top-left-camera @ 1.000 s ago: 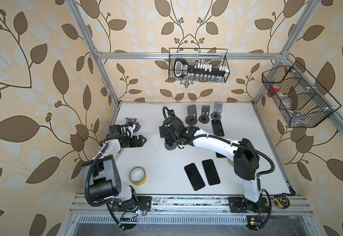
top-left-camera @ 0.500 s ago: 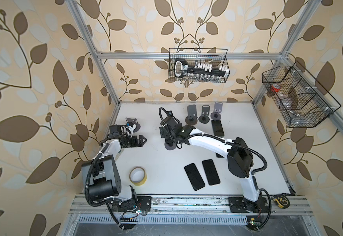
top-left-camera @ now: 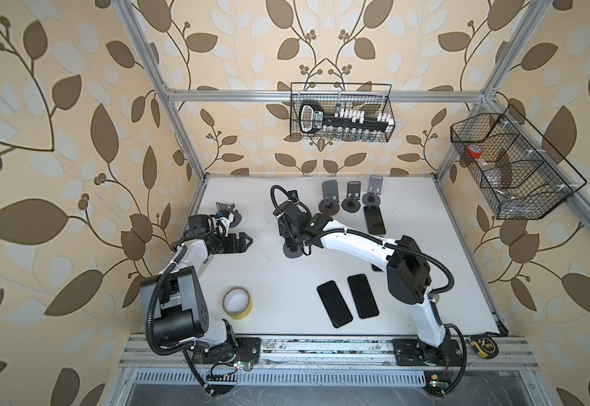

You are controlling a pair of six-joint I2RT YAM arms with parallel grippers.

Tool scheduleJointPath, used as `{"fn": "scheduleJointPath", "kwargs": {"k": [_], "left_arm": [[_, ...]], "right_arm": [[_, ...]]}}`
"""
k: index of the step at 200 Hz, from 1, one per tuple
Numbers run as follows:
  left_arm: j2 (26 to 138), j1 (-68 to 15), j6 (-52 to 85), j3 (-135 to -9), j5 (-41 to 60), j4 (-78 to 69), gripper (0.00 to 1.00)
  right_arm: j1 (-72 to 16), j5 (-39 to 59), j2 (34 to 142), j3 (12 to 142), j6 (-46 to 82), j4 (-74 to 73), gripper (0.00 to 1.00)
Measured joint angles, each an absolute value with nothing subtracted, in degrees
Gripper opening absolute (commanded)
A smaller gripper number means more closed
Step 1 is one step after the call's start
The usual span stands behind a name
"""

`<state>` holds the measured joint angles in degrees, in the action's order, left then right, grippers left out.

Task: Remove the phone from the phone stand
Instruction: 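Close the right gripper on the phone and lift it off the stand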

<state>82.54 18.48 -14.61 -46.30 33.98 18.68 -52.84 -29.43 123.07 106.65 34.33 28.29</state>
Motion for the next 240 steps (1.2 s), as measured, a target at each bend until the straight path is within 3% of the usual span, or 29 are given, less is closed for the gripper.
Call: {"fn": "scheduleJointPath", "kwargs": {"k": [160,240], "left_arm": [[82.54,18.48,-14.61,-46.3,34.0,18.7,0.99],[82.54,18.48,-14.61,-46.3,34.0,18.7,0.99]], "right_arm": [[-52.03,-27.16,122.85,107.68,33.01,30.7,0.69],[-49.34,-25.76,116.36,107.68,31.03,31.79,0.68]]}}
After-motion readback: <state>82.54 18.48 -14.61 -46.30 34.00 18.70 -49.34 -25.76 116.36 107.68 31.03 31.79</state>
